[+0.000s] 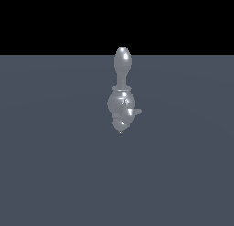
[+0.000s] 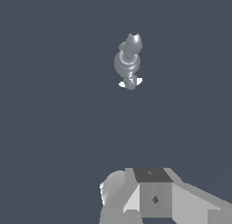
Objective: Turn on the faucet by rotating a designated handle.
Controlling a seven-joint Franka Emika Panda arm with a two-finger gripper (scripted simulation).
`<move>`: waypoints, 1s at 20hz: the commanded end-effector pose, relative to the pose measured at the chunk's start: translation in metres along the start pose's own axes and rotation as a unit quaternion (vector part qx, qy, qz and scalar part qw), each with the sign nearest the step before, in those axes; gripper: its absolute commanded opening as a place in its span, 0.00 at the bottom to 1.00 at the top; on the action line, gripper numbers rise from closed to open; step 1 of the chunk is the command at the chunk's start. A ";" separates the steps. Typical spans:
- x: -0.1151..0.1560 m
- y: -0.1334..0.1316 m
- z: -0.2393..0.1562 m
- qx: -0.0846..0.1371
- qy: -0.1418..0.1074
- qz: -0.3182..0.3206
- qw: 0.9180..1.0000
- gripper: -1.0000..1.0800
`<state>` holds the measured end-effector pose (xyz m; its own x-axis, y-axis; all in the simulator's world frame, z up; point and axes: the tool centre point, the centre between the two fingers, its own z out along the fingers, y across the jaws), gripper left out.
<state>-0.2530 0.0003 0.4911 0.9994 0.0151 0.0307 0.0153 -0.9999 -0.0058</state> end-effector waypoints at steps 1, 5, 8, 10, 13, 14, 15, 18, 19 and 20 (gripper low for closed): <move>-0.003 0.004 0.040 0.009 -0.048 0.004 0.999 0.36; 0.013 -0.002 0.121 0.013 -0.099 -0.025 0.995 0.47; 0.012 0.016 0.182 0.027 -0.140 -0.015 0.990 0.40; 0.030 -0.003 0.203 0.043 -0.133 -0.054 0.989 0.52; 0.047 -0.001 0.237 0.043 -0.134 -0.084 0.986 0.71; 0.064 0.010 0.238 0.020 -0.120 -0.111 0.986 0.62; 0.060 -0.011 0.258 0.021 -0.131 -0.159 0.978 0.67; 0.081 -0.024 0.272 0.019 -0.118 -0.198 0.973 0.62; 0.101 -0.015 0.277 0.037 -0.105 -0.155 0.982 0.80; 0.096 0.010 0.273 0.047 -0.097 -0.129 0.986 0.80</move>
<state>-0.1578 0.0117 0.2232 0.9290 0.3246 -0.1775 0.3112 -0.9451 -0.0997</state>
